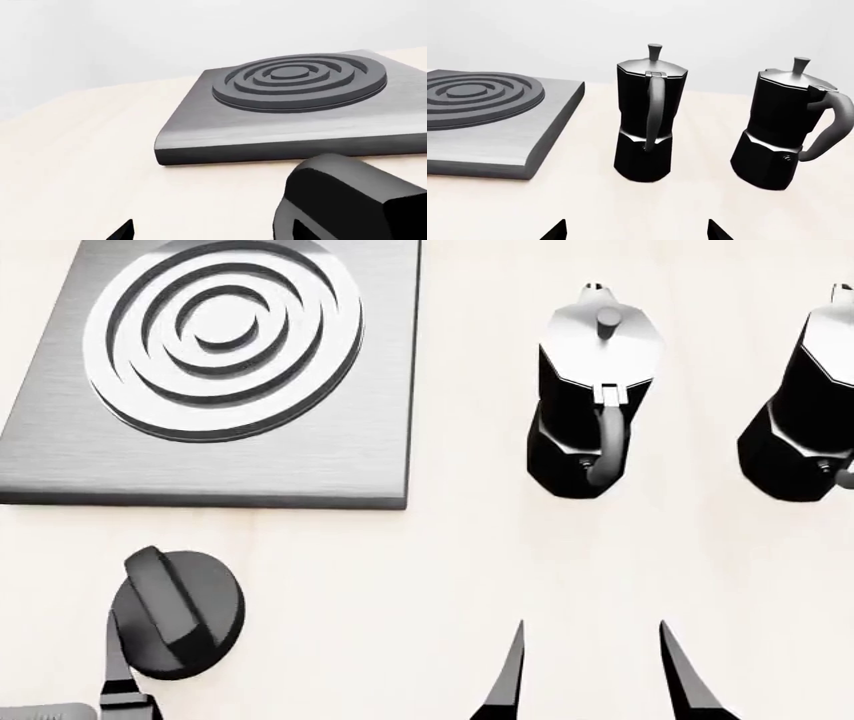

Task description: Turn off the stove.

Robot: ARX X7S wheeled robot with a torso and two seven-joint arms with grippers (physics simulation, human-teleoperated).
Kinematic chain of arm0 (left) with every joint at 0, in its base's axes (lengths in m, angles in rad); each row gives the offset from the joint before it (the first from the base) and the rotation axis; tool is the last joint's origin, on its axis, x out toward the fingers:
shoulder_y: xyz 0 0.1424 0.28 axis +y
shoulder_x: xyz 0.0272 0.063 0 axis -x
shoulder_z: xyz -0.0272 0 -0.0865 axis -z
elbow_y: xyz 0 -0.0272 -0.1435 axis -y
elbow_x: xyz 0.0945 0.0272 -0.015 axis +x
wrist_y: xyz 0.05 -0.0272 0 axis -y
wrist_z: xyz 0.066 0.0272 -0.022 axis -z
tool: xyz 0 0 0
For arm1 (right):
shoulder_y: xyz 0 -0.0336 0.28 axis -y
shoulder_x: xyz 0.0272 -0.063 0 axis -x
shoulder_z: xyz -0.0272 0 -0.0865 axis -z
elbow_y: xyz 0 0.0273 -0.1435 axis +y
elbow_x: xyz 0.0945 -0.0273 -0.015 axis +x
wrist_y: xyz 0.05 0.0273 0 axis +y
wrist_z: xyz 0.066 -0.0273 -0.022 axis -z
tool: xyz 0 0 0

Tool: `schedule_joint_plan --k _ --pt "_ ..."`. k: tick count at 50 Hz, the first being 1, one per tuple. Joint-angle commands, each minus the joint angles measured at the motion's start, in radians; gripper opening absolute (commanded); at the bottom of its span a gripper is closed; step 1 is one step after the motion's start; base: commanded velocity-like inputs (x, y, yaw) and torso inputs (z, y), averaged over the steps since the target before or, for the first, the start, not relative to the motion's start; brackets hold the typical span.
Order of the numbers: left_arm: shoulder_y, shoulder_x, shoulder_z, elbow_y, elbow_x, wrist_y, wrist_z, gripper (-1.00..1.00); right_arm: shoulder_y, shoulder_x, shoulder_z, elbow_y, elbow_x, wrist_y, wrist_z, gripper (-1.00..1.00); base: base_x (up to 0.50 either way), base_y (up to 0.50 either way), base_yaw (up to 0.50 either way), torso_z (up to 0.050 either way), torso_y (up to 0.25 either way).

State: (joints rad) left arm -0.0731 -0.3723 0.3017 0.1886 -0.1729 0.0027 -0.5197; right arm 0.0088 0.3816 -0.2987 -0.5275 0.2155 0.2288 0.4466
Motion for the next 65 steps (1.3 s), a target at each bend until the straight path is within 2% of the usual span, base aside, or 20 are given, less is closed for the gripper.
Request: schedule_joint_plan --k 1,13,35,51,65 --pt "-0.001 -0.010 -0.020 -0.065 -0.051 -0.023 -0.014 1.00 0.000 0.003 -0.001 -0.002 0.003 0.001 0.002 1.00 0.00 0.00 0.00 0.000 0.000" --pt "-0.116 0.000 -0.030 -0.149 -0.036 -0.040 -0.017 1.00 0.005 0.003 -0.005 0.008 0.006 -0.003 0.001 1.00 0.00 0.00 0.00 -0.001 -0.002" --pt "-0.007 -0.085 -0.086 0.126 -0.061 -0.070 -0.055 1.00 0.005 0.005 -0.010 0.015 0.008 -0.007 0.005 1.00 0.00 0.00 0.00 0.000 0.000" --pt "0.020 -0.148 -0.082 0.248 -0.142 -0.122 0.009 1.00 0.038 -0.004 -0.013 0.057 0.020 -0.052 -0.017 1.00 0.00 0.00 0.00 0.000 0.000" --pt "0.044 -0.194 -0.103 0.349 -0.178 -0.136 0.020 1.00 0.089 0.006 -0.021 0.018 0.012 0.018 -0.006 1.00 0.00 0.00 0.00 0.000 0.000"
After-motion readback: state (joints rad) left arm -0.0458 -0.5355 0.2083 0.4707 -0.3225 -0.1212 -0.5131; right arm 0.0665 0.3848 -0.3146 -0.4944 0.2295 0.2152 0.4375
